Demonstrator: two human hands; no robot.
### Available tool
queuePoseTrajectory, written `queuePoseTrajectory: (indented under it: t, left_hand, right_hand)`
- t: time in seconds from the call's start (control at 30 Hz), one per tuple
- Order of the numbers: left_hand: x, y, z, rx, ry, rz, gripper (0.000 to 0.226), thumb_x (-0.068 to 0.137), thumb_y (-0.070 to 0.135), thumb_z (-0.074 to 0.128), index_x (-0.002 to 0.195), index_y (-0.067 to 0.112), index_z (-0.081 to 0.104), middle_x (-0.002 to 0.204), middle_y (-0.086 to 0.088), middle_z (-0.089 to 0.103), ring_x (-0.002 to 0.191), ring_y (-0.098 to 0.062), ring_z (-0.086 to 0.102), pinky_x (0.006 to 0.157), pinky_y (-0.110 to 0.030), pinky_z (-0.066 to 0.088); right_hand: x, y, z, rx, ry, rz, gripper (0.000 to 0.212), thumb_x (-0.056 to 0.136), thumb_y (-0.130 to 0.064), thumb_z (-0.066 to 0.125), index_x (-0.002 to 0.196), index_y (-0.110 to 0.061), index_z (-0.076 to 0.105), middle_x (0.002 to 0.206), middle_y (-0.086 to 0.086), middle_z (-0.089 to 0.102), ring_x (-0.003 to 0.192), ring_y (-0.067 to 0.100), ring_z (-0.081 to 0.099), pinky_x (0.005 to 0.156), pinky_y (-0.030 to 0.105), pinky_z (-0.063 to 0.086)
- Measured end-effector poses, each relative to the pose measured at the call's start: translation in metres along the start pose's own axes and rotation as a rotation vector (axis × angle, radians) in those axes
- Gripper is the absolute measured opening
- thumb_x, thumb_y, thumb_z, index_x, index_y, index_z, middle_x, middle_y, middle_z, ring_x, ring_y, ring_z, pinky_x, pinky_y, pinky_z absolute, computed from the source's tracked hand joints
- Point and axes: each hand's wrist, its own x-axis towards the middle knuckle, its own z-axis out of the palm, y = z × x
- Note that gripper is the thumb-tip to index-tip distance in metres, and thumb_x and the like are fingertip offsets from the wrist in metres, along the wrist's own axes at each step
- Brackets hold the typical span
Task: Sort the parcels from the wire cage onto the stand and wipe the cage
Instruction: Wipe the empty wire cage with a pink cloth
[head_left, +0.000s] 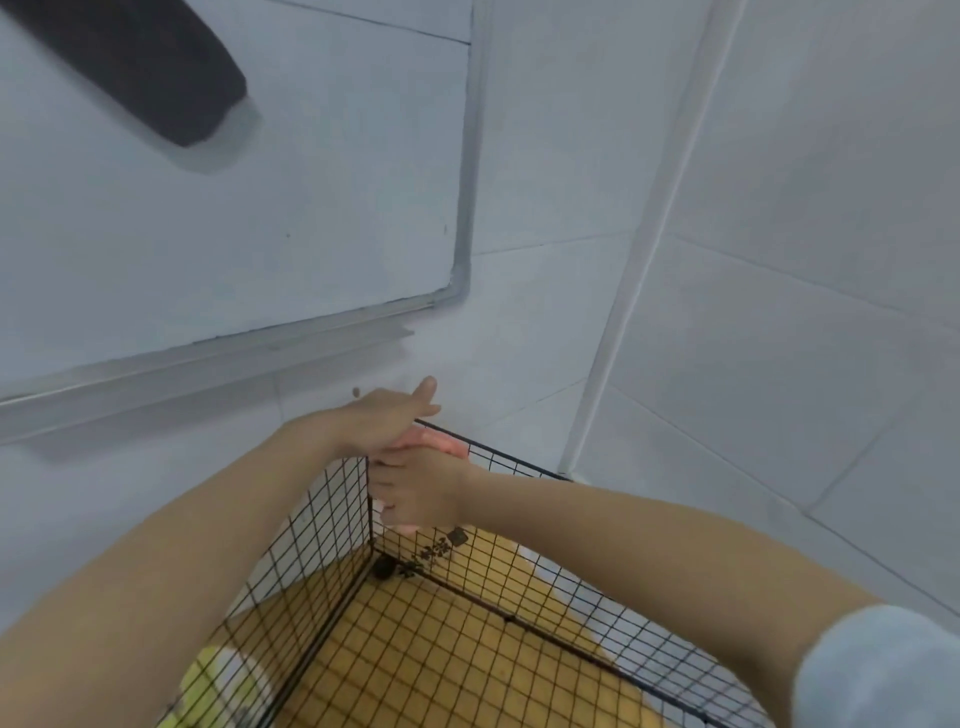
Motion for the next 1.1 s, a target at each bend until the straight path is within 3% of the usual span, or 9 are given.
queuePoseTrajectory:
  t: [0.1, 0.23, 0.3, 0.4, 0.57, 0.67, 0.8, 0.93, 1.1]
  left_hand:
    - [0.004, -0.005, 0.001, 0.041, 0.020, 0.031, 0.069, 0.095, 0.061, 0.005, 0.139, 0.030, 0.048, 0.154, 0.004, 0.030, 0.145, -0.016, 0.015, 0.116, -0.038, 0.001]
    - [0.008, -0.022, 0.004, 0.162, 0.076, 0.085, 0.083, 0.084, 0.076, -0.001, 0.135, 0.034, 0.049, 0.153, 0.014, 0.029, 0.144, -0.009, 0.014, 0.116, -0.042, 0.005]
    - [0.010, -0.026, 0.004, 0.206, 0.079, 0.097, 0.098, 0.070, 0.085, -0.007, 0.141, 0.038, 0.040, 0.154, 0.018, 0.024, 0.145, -0.006, 0.008, 0.118, -0.042, 0.003]
    - [0.009, -0.029, 0.004, 0.285, 0.075, 0.109, 0.113, 0.057, 0.092, -0.016, 0.146, 0.039, 0.030, 0.156, 0.015, 0.020, 0.145, -0.007, 0.006, 0.117, -0.039, 0.003]
    - [0.001, -0.012, 0.004, 0.564, 0.112, 0.048, 0.088, 0.079, 0.074, -0.009, 0.147, 0.033, 0.030, 0.155, 0.007, 0.027, 0.145, -0.016, 0.018, 0.118, -0.050, 0.007]
    - [-0.001, -0.002, 0.011, 0.709, 0.191, 0.061, 0.108, 0.066, 0.083, -0.021, 0.144, 0.034, 0.036, 0.150, 0.007, 0.039, 0.139, -0.018, 0.033, 0.115, -0.046, 0.021]
    - [0.005, 0.034, 0.046, 0.724, 0.174, 0.152, 0.103, 0.071, 0.082, -0.017, 0.145, 0.034, 0.035, 0.150, 0.007, 0.039, 0.138, -0.016, 0.035, 0.116, -0.044, 0.018]
    - [0.008, 0.086, 0.093, 0.701, 0.105, 0.278, 0.090, 0.076, 0.075, -0.005, 0.144, 0.034, 0.036, 0.149, 0.006, 0.041, 0.137, -0.016, 0.035, 0.116, -0.044, 0.018]
    - [0.006, 0.142, 0.142, 0.673, -0.001, 0.428, 0.082, 0.079, 0.074, 0.001, 0.138, 0.035, 0.043, 0.138, 0.004, 0.052, 0.126, -0.018, 0.047, 0.105, -0.042, 0.034]
  right_hand:
    - [0.002, 0.006, 0.000, -0.045, -0.038, -0.038, 0.030, 0.096, -0.023, 0.051, 0.124, -0.015, 0.056, 0.131, 0.011, 0.054, 0.123, 0.030, 0.048, 0.110, 0.043, 0.033]
    - [0.005, 0.008, -0.002, 0.051, -0.084, -0.037, 0.027, 0.084, -0.037, 0.067, 0.110, -0.027, 0.066, 0.111, 0.003, 0.065, 0.106, 0.021, 0.058, 0.096, 0.035, 0.044]
    - [-0.007, 0.010, -0.006, -0.084, -0.088, -0.077, 0.028, 0.093, -0.028, 0.056, 0.120, -0.018, 0.060, 0.121, 0.007, 0.059, 0.115, 0.025, 0.052, 0.102, 0.037, 0.040]
    - [-0.032, 0.013, -0.016, 0.114, -0.064, -0.023, 0.038, 0.097, -0.019, 0.052, 0.131, -0.005, 0.052, 0.137, 0.017, 0.046, 0.126, 0.032, 0.042, 0.104, 0.041, 0.033]
    - [-0.088, -0.019, -0.013, 0.024, -0.189, -0.137, 0.024, 0.096, -0.020, 0.052, 0.118, -0.018, 0.060, 0.119, 0.006, 0.060, 0.116, 0.027, 0.052, 0.103, 0.036, 0.042]
    - [-0.135, -0.039, -0.015, 0.087, -0.273, -0.123, 0.020, 0.097, -0.020, 0.049, 0.111, -0.017, 0.062, 0.116, 0.004, 0.059, 0.114, 0.027, 0.054, 0.103, 0.038, 0.038]
    - [-0.194, -0.062, -0.007, 0.182, -0.312, -0.111, 0.013, 0.092, -0.022, 0.056, 0.103, -0.025, 0.063, 0.102, -0.003, 0.062, 0.107, 0.022, 0.056, 0.096, 0.035, 0.043]
    - [-0.236, -0.080, -0.008, 0.240, -0.408, -0.082, 0.020, 0.093, -0.020, 0.057, 0.112, -0.024, 0.062, 0.106, 0.000, 0.064, 0.109, 0.024, 0.054, 0.097, 0.036, 0.043]
    - [-0.289, -0.099, -0.017, 0.330, -0.566, 0.022, 0.024, 0.092, -0.018, 0.056, 0.116, -0.023, 0.060, 0.108, 0.001, 0.062, 0.112, 0.026, 0.050, 0.098, 0.039, 0.041]
